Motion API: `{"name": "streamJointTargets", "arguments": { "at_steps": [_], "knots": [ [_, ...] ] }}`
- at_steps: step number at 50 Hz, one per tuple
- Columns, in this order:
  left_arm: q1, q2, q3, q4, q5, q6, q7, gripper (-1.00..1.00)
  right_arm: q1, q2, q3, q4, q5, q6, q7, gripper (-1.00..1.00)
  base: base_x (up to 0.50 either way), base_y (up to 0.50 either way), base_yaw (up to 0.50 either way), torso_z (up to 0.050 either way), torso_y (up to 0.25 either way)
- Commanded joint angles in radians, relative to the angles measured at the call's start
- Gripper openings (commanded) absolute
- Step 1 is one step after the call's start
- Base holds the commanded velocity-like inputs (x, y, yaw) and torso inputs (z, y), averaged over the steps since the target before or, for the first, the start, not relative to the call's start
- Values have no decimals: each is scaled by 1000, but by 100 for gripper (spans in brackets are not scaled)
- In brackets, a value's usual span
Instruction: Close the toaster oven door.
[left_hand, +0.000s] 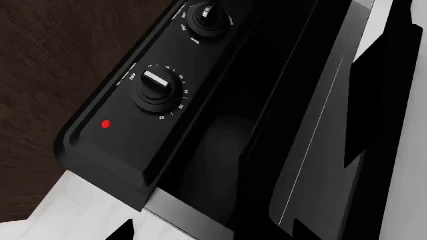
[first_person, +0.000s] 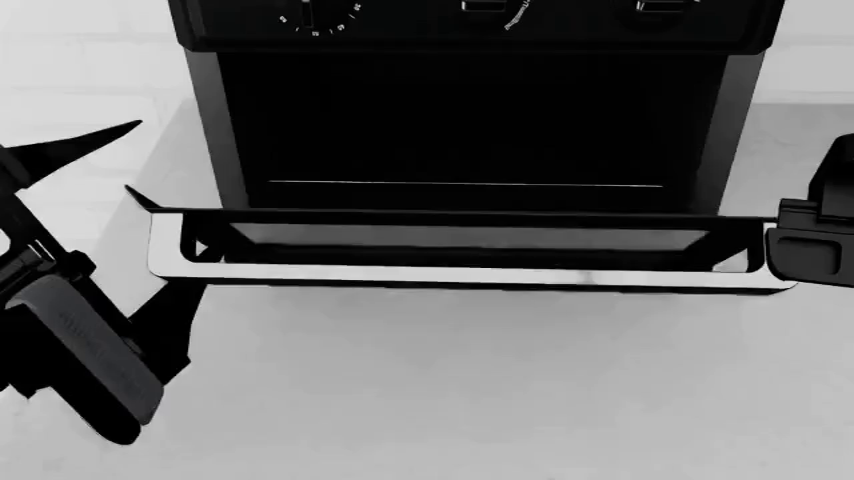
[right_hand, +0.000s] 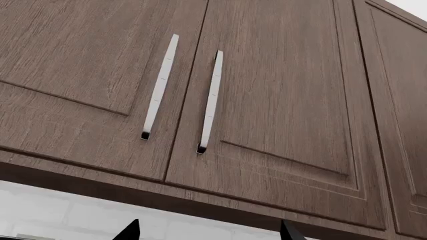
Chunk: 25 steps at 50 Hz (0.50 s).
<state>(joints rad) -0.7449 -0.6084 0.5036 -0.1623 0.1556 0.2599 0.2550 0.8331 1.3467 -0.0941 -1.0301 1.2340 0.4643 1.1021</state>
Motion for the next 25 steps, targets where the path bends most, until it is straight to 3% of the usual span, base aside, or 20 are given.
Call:
{"name": "streamJointTargets", "arguments": {
  "at_steps": [1, 15, 25],
  "knots": [
    [2, 40, -49, 30, -66, -62, -49, 100, 9, 5, -10, -2, 4, -5, 6, 100, 0, 0, 0, 0, 0],
    [26, 138, -116, 85, -146, -356, -134, 100, -9, 25, -7, -1, 2, -34, 14, 100, 0, 0, 0, 1, 1],
    [47, 202, -145, 159, -171, -554, -205, 100, -120, 76, 42, -1, -20, -111, 27, 100, 0, 0, 0, 0, 0]
  ]
}}
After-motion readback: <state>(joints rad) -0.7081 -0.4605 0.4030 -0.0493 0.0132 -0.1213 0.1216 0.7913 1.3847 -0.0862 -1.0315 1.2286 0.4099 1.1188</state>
